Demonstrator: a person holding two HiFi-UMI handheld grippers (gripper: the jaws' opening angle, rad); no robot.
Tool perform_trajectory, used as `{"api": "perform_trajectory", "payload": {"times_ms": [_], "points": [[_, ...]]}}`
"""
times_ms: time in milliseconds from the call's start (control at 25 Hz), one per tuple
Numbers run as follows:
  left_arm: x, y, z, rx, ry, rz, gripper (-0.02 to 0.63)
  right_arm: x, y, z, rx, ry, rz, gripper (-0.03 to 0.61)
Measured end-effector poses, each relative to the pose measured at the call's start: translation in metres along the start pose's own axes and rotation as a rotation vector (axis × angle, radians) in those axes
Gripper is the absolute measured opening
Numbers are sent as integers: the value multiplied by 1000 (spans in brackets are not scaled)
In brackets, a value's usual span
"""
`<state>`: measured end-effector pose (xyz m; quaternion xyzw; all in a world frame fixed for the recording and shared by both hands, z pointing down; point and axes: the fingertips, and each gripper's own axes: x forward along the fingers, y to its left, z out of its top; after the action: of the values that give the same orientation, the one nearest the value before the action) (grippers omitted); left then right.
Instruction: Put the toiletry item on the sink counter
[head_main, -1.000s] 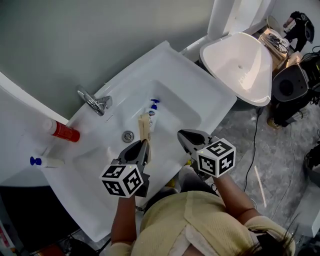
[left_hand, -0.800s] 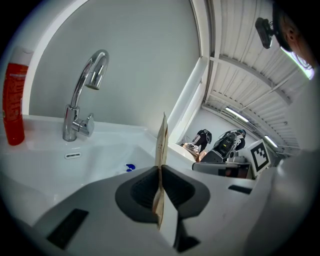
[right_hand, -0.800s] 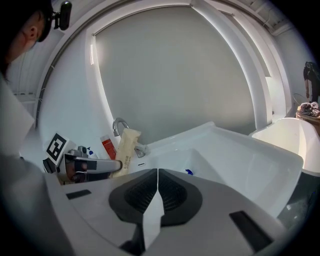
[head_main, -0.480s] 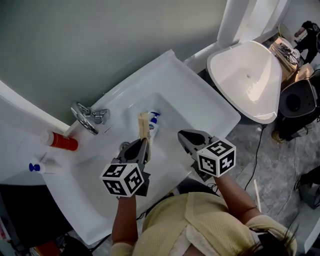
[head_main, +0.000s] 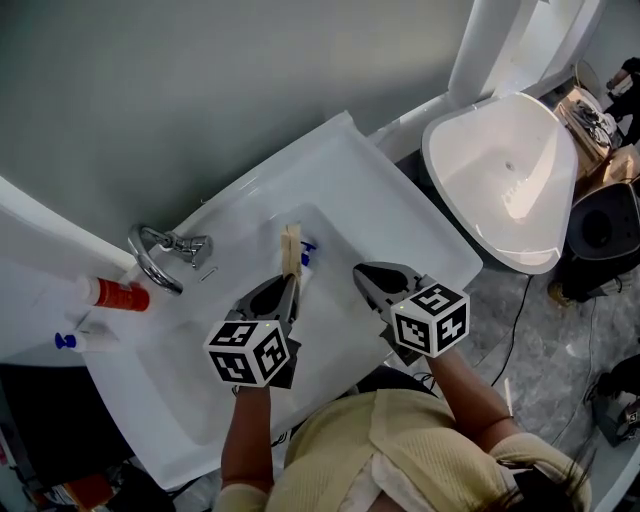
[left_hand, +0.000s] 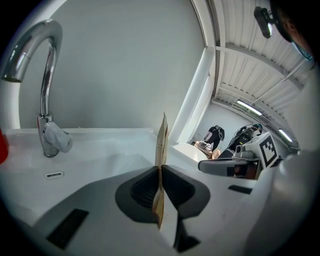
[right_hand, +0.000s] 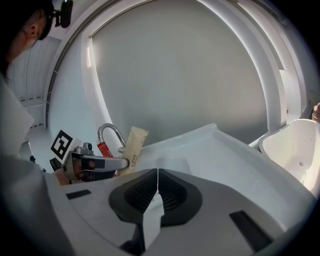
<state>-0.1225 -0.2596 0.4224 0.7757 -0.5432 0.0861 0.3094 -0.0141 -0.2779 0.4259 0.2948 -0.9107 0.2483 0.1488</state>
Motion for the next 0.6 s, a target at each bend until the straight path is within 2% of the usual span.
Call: {"api": "perform_trajectory", "payload": {"times_ms": [320, 600], "points": [[37, 2, 14, 37, 21, 55, 55, 8, -29, 8, 3, 20, 24, 28], [62, 13, 18, 18, 44, 101, 55, 23, -47, 16, -15, 35, 52, 28]]}}
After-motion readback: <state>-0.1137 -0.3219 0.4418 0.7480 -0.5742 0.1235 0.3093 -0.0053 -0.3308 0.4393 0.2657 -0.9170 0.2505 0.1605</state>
